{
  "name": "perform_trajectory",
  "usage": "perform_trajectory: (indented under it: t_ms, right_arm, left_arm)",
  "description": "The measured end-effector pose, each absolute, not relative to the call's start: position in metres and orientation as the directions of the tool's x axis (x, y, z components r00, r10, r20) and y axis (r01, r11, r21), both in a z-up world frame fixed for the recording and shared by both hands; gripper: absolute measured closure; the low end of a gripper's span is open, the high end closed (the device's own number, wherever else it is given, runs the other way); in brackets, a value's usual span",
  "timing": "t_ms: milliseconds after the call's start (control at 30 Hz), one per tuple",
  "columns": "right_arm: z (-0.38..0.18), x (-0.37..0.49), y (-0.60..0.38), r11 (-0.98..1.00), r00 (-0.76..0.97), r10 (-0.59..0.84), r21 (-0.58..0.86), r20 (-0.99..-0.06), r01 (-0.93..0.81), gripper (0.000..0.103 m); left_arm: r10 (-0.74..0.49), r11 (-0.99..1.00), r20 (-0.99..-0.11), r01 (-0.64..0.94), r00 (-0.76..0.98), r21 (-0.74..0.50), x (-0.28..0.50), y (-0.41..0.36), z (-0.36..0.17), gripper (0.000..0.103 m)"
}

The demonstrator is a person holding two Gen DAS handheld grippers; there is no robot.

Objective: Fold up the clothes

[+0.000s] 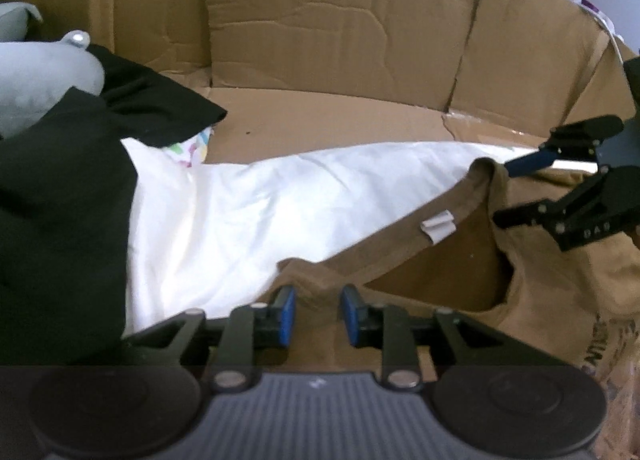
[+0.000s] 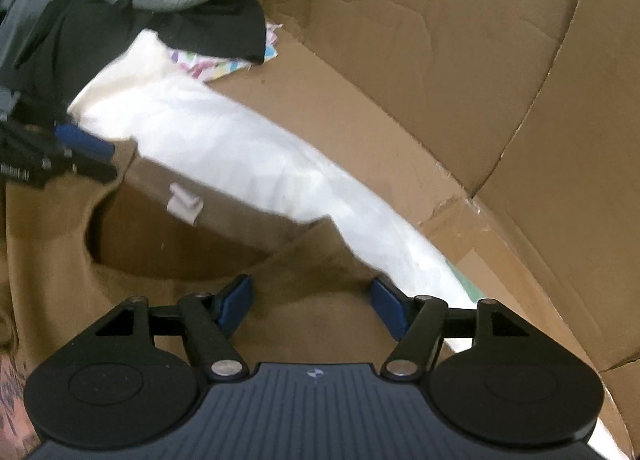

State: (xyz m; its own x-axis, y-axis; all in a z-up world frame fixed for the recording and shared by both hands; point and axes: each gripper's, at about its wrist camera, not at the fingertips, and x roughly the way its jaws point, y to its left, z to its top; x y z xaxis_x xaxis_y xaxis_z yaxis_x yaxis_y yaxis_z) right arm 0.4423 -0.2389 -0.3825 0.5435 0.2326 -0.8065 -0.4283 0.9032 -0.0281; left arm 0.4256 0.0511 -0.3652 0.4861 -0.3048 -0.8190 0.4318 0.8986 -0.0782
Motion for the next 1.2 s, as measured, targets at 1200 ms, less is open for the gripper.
perform_trajectory:
  t_ms: [1200]
  right_arm:
    - [-0.387, 0.396, -0.33, 0.944, 0.52, 0.096, -0.088, -0.849, -0.318, 0.047]
  left_arm:
    - [-0.245, 0.93, -0.852, 0.36, 0.463, -0.072, 0.422, 0.093, -0.35, 0.095]
